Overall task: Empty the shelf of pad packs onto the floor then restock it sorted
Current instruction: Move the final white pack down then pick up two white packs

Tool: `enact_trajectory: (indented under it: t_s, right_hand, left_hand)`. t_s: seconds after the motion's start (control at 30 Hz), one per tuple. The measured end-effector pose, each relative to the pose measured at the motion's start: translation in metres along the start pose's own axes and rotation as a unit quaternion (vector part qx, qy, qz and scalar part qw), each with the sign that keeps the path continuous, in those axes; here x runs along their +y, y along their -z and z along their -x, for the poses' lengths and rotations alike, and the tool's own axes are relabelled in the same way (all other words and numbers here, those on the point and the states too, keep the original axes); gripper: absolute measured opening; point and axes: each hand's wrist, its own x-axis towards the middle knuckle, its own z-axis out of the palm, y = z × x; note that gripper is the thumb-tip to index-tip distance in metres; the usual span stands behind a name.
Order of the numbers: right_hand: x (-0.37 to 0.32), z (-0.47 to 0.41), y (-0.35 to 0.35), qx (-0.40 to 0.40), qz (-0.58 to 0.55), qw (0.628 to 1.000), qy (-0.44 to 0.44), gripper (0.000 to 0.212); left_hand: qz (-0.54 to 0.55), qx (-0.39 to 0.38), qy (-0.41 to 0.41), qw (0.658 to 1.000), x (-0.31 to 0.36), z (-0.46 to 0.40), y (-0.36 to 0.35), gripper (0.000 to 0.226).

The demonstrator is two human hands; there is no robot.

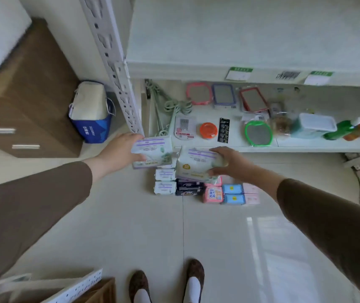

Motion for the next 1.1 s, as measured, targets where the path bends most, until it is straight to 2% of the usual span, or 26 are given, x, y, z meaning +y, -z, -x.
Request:
enact_trajectory:
  t_s: [0.27,0.4,0.53,0.77,1.1]
  right_hand:
    - [-0.156,0.124,0.21,0.059,-0.014,0.996,0.058,0.071]
    - [-0.209,0.181,0.294,0.111,0.004,0.989,0.092,0.067]
    - [-0.252,0.232,0.372,0.154,0.013,0.979,0.136,0.054]
    - [-0.307,0.304,0.482,0.229,0.013,0.95,0.211,0.052]
    - [-0.335,0.31,0.571,0.244,-0.039,0.936,0.249,0.044]
  left_hand:
    - [-0.032,0.043,-0.071,0.996,0.134,0.062,0.254,0.073]
    - [-0.028,0.067,-0.11,0.991,0.194,0.104,0.354,0.064]
    - [-0.034,0.098,-0.149,0.983,0.249,0.138,0.436,0.062]
    - [0.003,0.156,-0.158,0.975,0.326,0.169,0.537,0.061]
    - [0.021,0.204,-0.166,0.965,0.394,0.162,0.611,0.053]
